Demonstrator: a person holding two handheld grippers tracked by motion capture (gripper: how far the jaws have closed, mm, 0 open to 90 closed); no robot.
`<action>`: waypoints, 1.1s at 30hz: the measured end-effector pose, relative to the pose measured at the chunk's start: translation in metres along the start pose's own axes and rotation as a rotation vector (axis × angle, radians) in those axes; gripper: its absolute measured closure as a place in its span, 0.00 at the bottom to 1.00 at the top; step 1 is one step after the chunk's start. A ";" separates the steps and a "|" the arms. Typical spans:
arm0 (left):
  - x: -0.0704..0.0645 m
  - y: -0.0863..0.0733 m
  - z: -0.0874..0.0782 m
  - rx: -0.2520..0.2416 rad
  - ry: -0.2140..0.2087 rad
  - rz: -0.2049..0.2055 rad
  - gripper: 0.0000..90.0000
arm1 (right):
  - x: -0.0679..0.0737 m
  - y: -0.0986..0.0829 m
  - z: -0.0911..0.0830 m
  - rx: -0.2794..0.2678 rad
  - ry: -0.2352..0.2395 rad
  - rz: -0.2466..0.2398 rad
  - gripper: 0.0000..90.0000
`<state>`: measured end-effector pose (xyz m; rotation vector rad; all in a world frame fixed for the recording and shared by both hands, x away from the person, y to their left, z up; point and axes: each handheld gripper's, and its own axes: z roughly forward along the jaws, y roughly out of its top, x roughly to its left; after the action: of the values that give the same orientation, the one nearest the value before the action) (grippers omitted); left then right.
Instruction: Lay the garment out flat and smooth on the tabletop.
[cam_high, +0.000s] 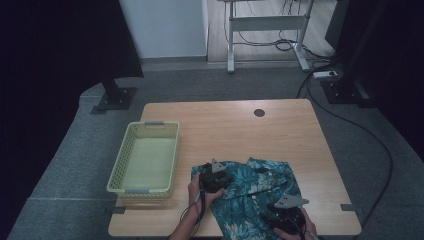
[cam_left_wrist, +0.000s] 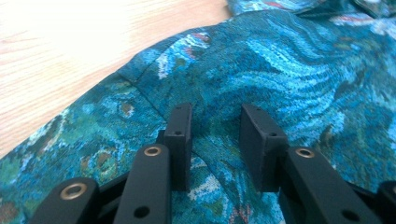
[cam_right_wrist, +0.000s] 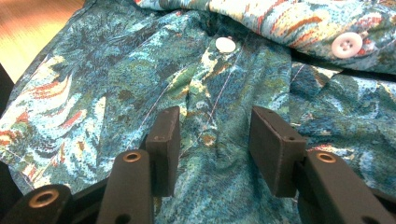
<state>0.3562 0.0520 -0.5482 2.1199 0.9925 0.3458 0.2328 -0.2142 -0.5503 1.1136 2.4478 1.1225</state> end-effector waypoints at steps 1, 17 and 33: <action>0.001 0.001 0.001 0.000 0.005 -0.002 0.73 | 0.000 0.000 0.000 0.001 -0.001 0.000 0.59; 0.032 0.031 0.028 0.021 0.119 -0.005 0.73 | -0.004 0.003 0.001 0.009 0.009 0.002 0.59; 0.014 0.032 -0.010 -0.050 0.119 0.020 0.63 | -0.004 0.006 0.009 -0.022 -0.050 0.002 0.55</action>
<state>0.3780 0.0546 -0.5194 2.0847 1.0203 0.5072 0.2430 -0.2095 -0.5523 1.1246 2.3912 1.1053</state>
